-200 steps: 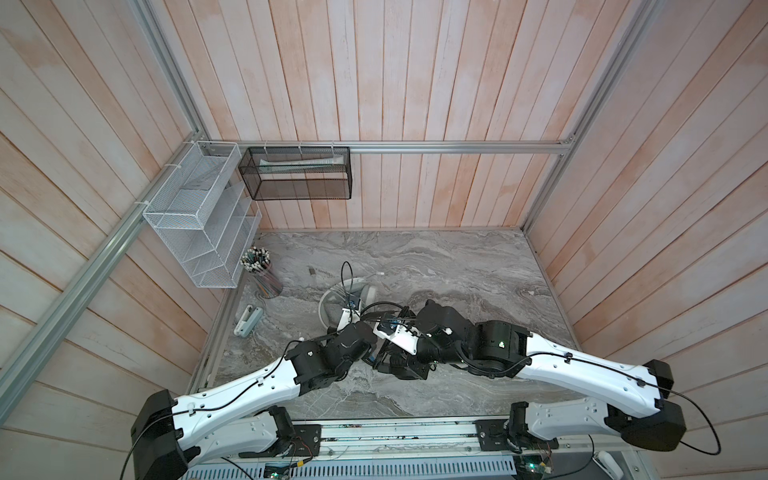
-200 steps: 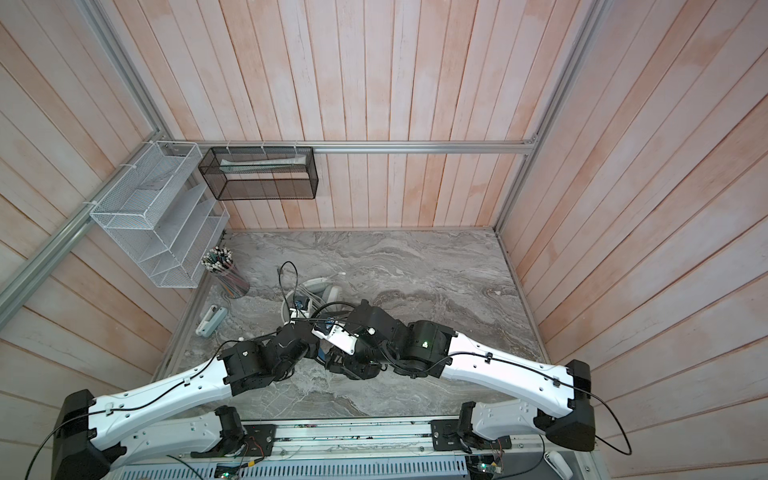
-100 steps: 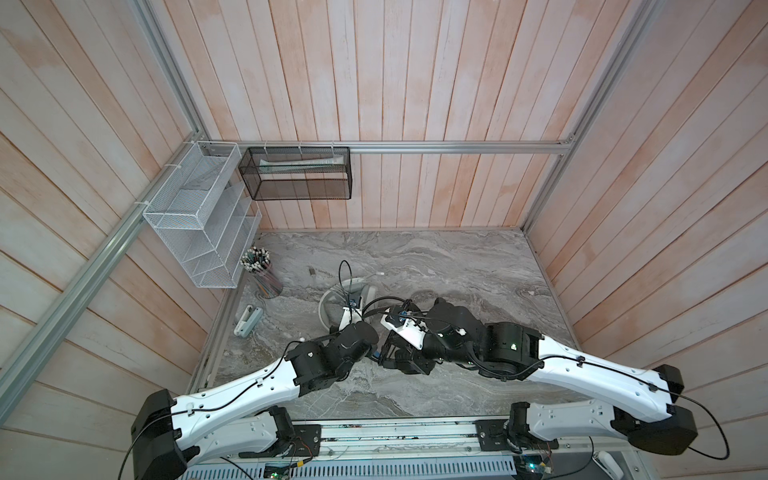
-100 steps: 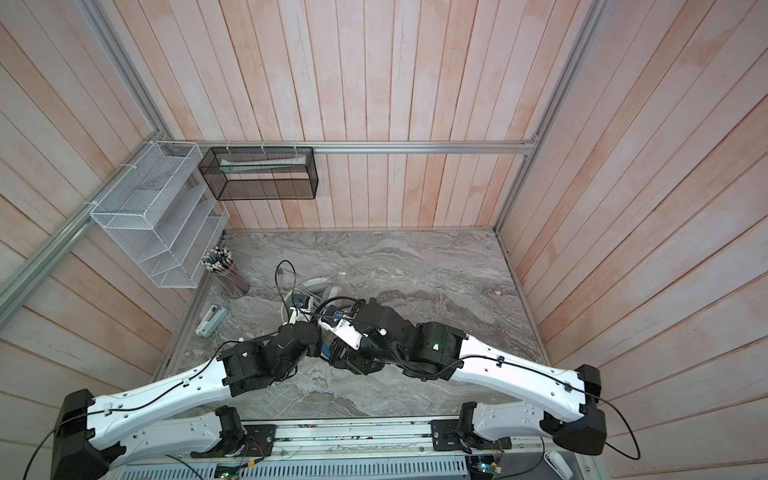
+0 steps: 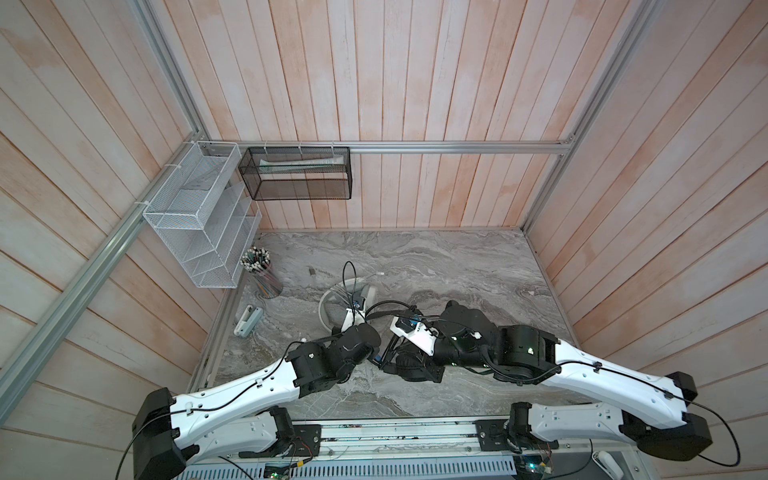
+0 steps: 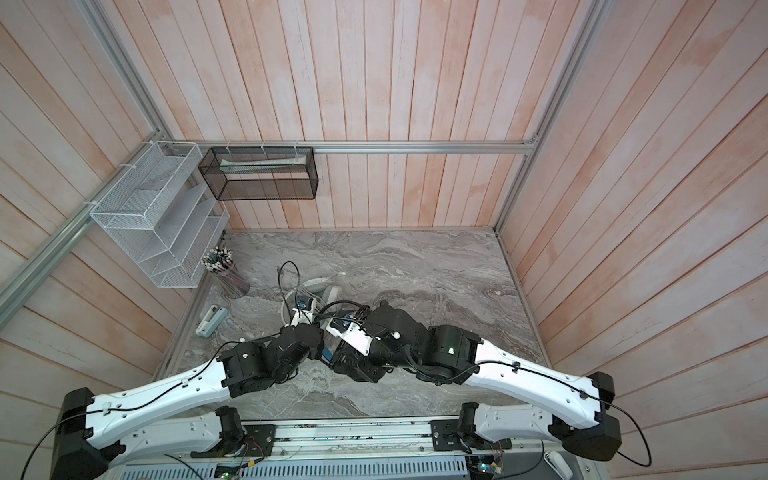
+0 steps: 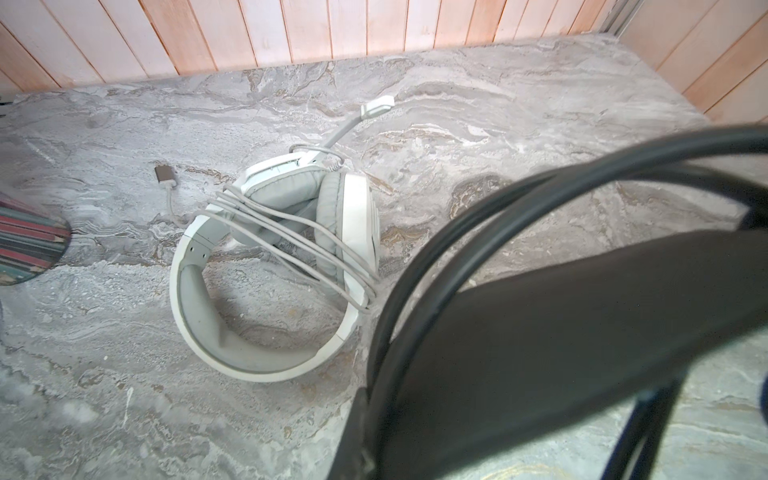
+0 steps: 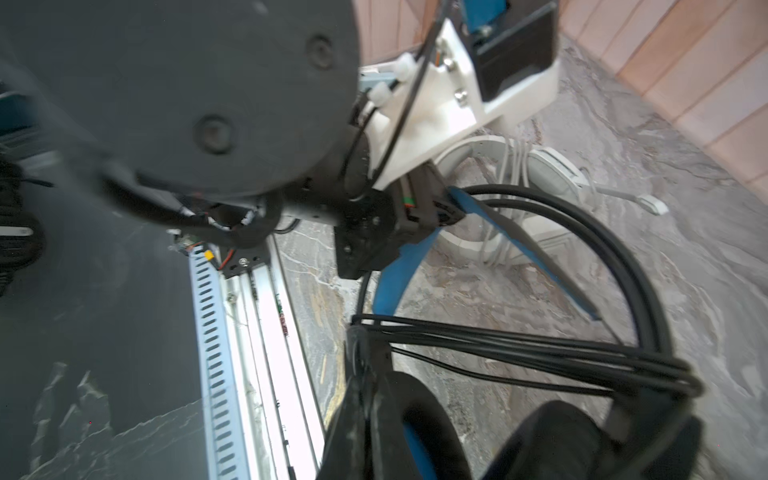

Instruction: Wrap the headphones

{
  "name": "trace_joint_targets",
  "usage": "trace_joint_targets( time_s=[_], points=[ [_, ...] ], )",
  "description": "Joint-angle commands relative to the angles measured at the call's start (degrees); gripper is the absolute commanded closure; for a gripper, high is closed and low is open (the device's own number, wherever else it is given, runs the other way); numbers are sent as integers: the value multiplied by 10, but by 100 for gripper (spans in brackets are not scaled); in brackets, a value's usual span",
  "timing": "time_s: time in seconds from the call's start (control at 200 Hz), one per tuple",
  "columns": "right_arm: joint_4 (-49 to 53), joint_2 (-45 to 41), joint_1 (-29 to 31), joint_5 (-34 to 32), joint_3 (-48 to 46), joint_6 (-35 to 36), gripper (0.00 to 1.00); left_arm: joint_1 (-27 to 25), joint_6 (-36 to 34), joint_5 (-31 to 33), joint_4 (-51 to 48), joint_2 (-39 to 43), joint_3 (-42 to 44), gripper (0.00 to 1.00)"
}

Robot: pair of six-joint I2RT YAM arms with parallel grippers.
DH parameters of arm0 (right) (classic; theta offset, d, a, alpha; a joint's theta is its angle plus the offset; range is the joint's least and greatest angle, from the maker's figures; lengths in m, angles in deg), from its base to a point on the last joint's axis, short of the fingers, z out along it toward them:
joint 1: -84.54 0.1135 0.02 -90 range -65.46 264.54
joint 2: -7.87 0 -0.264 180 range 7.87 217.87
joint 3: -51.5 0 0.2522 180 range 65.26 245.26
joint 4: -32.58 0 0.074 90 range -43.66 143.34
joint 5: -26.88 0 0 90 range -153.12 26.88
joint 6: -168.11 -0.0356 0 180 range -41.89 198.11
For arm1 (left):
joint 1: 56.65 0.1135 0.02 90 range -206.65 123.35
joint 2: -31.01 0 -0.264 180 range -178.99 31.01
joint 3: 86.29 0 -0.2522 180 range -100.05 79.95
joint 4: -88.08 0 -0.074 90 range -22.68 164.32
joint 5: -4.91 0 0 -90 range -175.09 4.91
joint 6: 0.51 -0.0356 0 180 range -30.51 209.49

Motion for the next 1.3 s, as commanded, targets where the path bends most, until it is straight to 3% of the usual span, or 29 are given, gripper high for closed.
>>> trace_joint_targets(
  time_s=[0.0,0.155,0.475,0.67,1.035,1.295],
  points=[
    [7,35,-5,-136,63,-3,100,-5,-35,25,-82,-17,12,100],
    [80,89,-4,-223,89,4,100,-11,-37,22,-79,-26,13,100],
    [54,95,-4,-332,67,16,100,-16,-47,12,-66,-33,19,100],
    [43,113,-5,-389,55,16,89,-17,-55,0,-57,-32,22,100],
    [42,116,-11,-394,52,18,78,-19,-59,-9,-61,-12,20,100],
    [14,100,-21,-347,-2,2,98,-19,-56,5,-86,11,2,100]
  ],
)
